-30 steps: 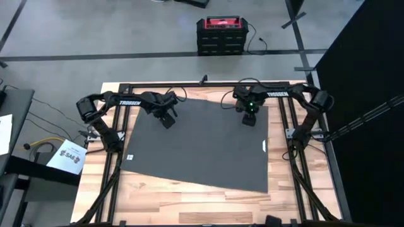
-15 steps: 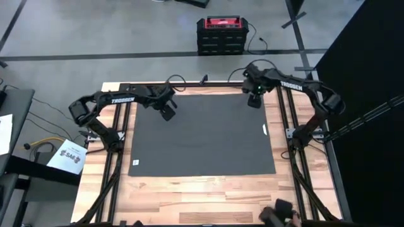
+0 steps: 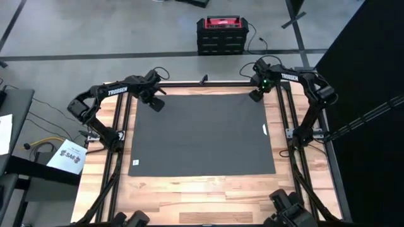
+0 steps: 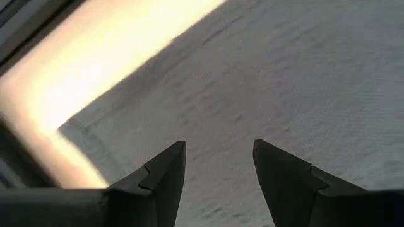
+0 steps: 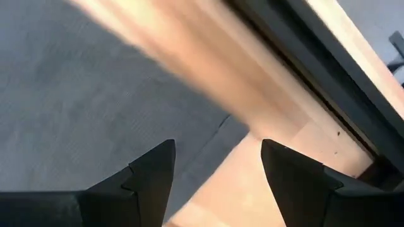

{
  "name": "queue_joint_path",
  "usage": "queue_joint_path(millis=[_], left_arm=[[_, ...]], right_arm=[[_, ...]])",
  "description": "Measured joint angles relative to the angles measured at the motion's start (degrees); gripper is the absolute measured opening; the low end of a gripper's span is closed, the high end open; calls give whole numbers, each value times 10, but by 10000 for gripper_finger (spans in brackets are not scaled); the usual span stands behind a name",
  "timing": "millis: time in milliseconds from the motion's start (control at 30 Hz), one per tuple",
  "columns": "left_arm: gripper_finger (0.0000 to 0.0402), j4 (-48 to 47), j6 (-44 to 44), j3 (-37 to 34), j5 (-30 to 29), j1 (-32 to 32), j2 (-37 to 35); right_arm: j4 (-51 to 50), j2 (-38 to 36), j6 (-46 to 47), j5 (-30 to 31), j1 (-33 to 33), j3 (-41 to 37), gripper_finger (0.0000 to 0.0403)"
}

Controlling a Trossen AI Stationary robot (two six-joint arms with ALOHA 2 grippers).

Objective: Roll towel
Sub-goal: Fold the gray towel

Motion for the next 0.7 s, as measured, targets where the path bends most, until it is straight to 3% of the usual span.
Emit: queue_joint_path(millis=[333,700], left_arm=[[173,7,4,-18,0,10,0],[173,11,50,-21,-2,11,0]], right_arm=[[22,42,13,-36,-7,4,178],[7,8,13,-29,8,10,48]])
